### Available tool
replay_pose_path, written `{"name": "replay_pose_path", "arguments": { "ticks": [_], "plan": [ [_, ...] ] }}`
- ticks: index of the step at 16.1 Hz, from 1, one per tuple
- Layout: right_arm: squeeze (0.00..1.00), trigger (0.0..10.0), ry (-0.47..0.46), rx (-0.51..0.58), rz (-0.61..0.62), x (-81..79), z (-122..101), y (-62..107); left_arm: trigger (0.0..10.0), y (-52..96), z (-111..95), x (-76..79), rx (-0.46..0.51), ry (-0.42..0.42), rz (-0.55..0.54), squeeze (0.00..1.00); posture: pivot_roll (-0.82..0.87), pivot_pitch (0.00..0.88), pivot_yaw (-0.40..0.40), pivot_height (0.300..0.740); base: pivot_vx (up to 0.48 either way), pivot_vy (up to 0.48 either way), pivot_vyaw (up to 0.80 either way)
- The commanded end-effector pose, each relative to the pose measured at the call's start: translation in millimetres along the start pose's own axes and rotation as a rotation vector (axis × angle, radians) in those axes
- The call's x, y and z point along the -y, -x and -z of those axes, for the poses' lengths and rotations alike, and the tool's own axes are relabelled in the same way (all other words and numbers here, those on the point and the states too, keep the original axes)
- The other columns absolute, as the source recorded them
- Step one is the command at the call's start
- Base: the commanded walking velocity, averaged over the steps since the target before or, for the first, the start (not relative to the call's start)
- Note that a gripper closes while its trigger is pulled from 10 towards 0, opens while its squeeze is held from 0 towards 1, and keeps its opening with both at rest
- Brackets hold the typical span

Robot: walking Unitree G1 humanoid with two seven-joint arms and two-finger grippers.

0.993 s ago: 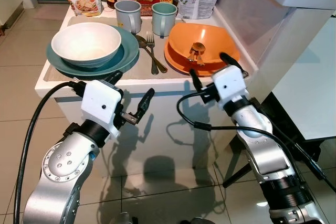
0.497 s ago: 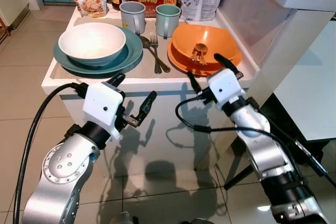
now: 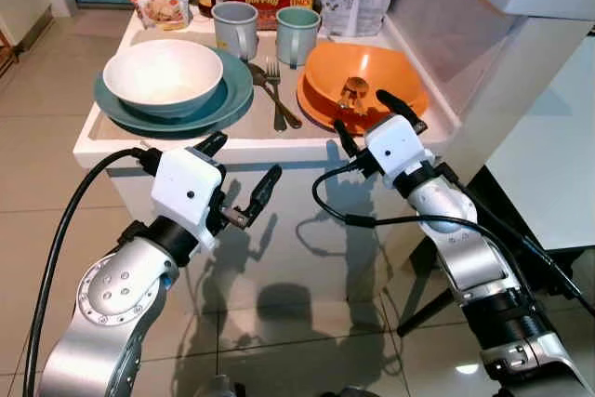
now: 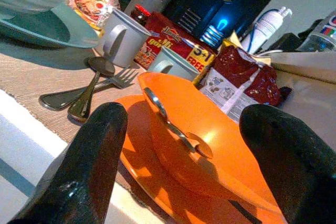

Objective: Setting the table

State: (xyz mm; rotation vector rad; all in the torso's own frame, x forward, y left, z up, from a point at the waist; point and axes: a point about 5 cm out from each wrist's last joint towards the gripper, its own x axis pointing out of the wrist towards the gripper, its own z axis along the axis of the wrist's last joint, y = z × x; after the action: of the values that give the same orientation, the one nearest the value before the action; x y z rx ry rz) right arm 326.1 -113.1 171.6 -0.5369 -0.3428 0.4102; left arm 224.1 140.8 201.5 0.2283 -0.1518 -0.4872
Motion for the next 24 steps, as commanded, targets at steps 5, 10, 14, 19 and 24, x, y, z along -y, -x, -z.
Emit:
{"name": "replay_pose_path", "arguments": {
  "ticks": [5, 10, 14, 19, 24],
  "plan": [
    [0.00, 4.0, 0.018, 0.002, -0.044, -0.3, 2.2, -5.2, 10.0, 2.5, -2.3, 13.5, -0.011, 0.054, 0.115, 0.00, 0.07, 0.057, -0.057, 0.740, 0.000, 0.000, 0.00],
    [0.00, 2.4, 0.020, -0.001, -0.049, 0.8, 4.3, -8.1, 10.0, 3.4, -2.1, 17.0, -0.024, 0.057, 0.151, 0.00, 0.07, 0.056, -0.052, 0.740, 0.000, 0.000, 0.00],
    [0.00, 1.5, 0.020, 0.000, -0.049, 1.8, 5.0, -8.7, 10.0, 2.9, -2.6, 16.5, -0.026, 0.056, 0.155, 0.00, 0.07, 0.054, -0.052, 0.740, 0.000, 0.000, 0.00],
    [0.00, 0.7, 0.027, -0.004, -0.040, 4.9, 6.2, -9.1, 10.0, 3.2, -2.9, 16.9, -0.027, 0.053, 0.158, 0.00, 0.07, 0.054, -0.052, 0.740, 0.000, 0.000, 0.00],
    [0.00, 0.0, 0.029, -0.003, -0.029, 6.8, 6.3, -9.1, 10.0, 3.7, -2.8, 17.1, -0.028, 0.053, 0.162, 0.00, 0.07, 0.052, -0.050, 0.740, 0.000, 0.000, 0.00]
  ]
}}
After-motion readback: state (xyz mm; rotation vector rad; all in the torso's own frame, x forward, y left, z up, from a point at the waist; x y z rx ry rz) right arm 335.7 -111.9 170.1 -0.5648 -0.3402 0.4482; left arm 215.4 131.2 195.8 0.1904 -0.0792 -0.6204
